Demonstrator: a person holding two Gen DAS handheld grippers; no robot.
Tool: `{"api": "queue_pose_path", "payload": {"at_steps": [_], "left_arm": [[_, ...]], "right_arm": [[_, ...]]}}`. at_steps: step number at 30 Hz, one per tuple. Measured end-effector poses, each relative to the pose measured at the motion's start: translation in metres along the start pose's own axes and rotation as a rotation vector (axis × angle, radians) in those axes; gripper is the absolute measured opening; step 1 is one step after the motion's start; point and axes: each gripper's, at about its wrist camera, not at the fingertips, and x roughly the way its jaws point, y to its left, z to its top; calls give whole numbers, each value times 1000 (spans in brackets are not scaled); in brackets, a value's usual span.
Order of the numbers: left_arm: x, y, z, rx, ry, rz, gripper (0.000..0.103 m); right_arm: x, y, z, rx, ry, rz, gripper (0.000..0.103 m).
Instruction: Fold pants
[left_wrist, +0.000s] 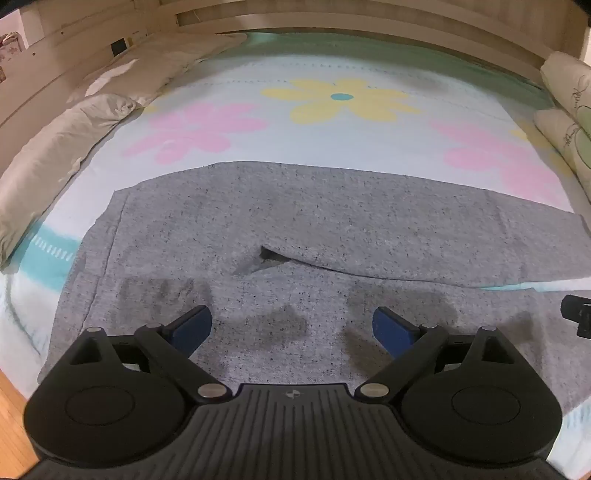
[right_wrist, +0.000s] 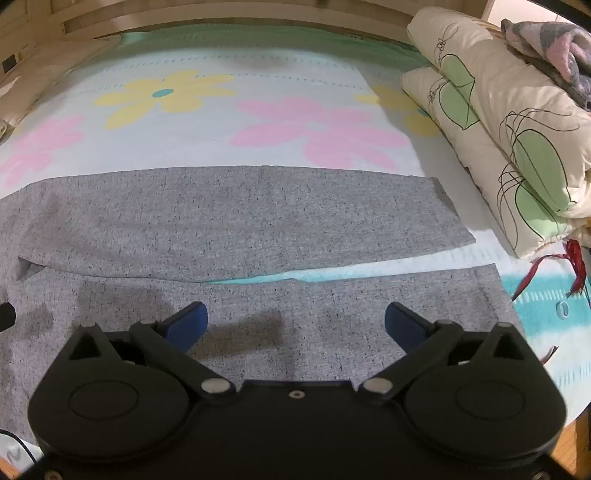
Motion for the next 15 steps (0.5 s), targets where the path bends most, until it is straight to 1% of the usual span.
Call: {"api": "queue_pose_path", "payload": {"at_steps": [15], "left_arm": [[2,-2,-2,0,10,-3,95]], "right_arm": [[-1,1,0,1,1,1,102]]}}
